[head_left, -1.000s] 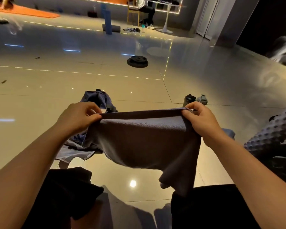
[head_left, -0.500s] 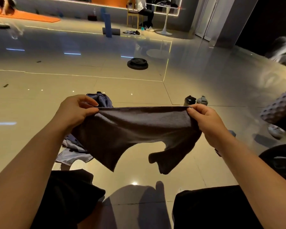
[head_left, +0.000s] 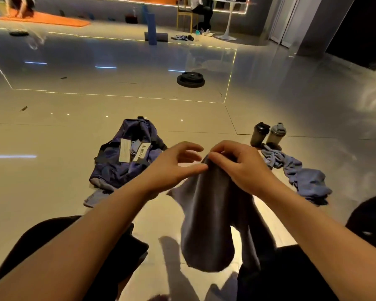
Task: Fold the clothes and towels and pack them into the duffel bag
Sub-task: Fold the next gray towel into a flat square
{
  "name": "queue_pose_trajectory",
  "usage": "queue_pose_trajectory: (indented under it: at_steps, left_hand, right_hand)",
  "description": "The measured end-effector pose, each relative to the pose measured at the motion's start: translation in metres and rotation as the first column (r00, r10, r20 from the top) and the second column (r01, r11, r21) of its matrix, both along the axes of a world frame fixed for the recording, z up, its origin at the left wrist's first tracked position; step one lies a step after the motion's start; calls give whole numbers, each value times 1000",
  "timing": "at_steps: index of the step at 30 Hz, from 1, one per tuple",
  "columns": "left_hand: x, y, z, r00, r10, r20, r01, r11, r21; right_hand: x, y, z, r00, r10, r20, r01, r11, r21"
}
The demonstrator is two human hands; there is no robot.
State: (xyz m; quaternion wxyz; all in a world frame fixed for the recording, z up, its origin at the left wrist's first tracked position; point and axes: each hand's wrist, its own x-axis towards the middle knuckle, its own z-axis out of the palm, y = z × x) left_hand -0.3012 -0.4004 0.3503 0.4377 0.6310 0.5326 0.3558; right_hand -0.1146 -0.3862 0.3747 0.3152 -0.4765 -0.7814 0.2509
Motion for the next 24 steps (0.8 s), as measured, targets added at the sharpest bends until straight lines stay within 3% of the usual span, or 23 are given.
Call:
queue_pose_trajectory:
  at_steps: [2, 5, 9, 13, 20, 24]
  left_hand:
    - [2, 2, 3, 999, 19, 49, -18, 1000, -15]
    - [-1, 9, 6, 1000, 27, 5, -27, 1000, -5]
    - [5, 9, 4, 999, -15, 41, 16, 1000, -27]
    - [8, 6, 2, 1000, -3, -12, 3, 1000, 11]
    - [-3, 6, 12, 998, 41, 48, -46, 992, 116]
    - [-25, 11, 17, 972, 212, 100, -226, 961, 160]
  right_hand:
    - [-6, 0, 2, 1000, 13, 16, -13, 1000, -2]
    - [-4, 4, 5, 998, -56, -27, 56, 998, -4]
    - [-8, -3, 0, 999, 22, -41, -24, 997, -68]
    - [-11, -6, -6, 1000, -20, 6, 20, 1000, 2]
    - [-3, 6, -13, 952, -116, 284, 77, 986, 146]
    - [3, 15, -16, 923, -149, 355, 110, 986, 128]
